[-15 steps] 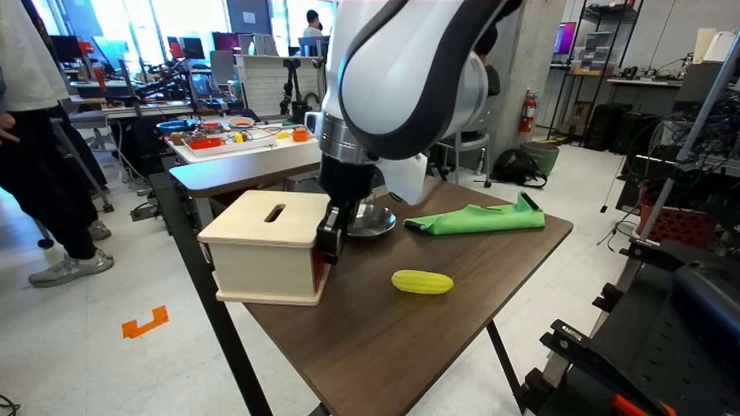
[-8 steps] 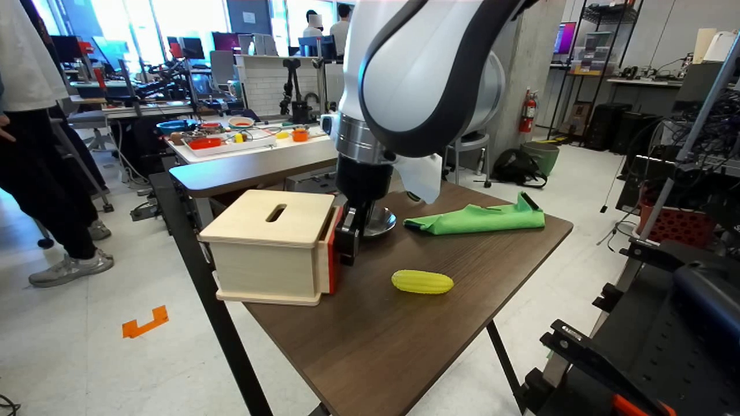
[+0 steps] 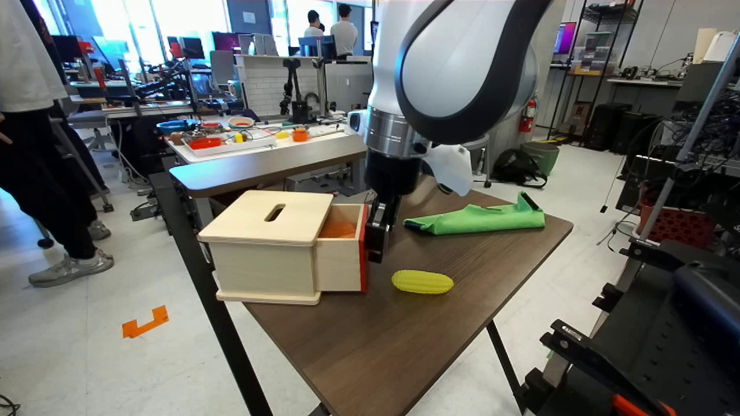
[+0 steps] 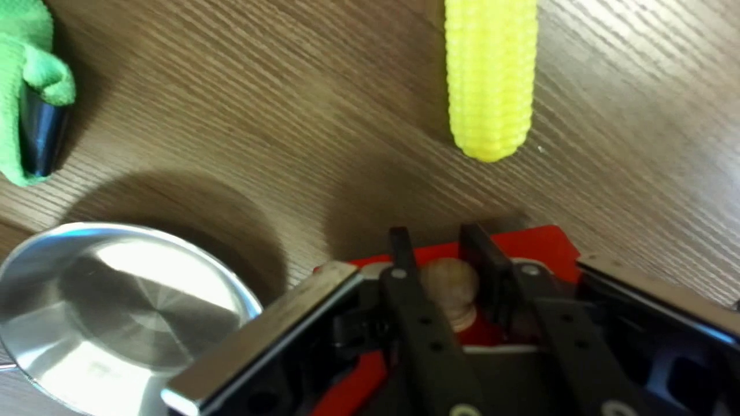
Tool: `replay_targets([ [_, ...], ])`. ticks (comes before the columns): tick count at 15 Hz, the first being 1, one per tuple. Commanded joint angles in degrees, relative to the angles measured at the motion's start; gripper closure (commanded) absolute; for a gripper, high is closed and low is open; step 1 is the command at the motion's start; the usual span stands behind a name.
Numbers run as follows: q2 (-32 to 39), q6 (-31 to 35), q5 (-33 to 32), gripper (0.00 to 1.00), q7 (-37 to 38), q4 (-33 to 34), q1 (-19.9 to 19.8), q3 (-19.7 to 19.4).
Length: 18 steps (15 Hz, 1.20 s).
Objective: Open the chest drawer
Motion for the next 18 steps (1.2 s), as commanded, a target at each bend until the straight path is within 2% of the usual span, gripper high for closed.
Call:
replay_targets([
  [1,-3.1,0.4,-1.1,0.93,0.7,-2.7,-1.6,-0.7],
  [2,-2.9,0.5,-1.1,0.48,0.8,-2.8,-1.7,-0.7],
  [3,-2.9,0.3,-1.1,0.47,0.7,-2.9,-1.7,-0.7],
  [4,-2.9,-0.2,-1.2,0.42,0.5,-3.0,-1.9,-0.7],
  [9,-2.9,-0.5,-1.1,0.04,0.5,-3.0,-2.8,-1.0],
  [11,-3.1,-0.5,-1.1,0.00,0.7,-3.2,-2.9,-1.2],
  [18,-7.5,-1.1,0.3,0.00,1.5,-5.4,-4.0,0.1],
])
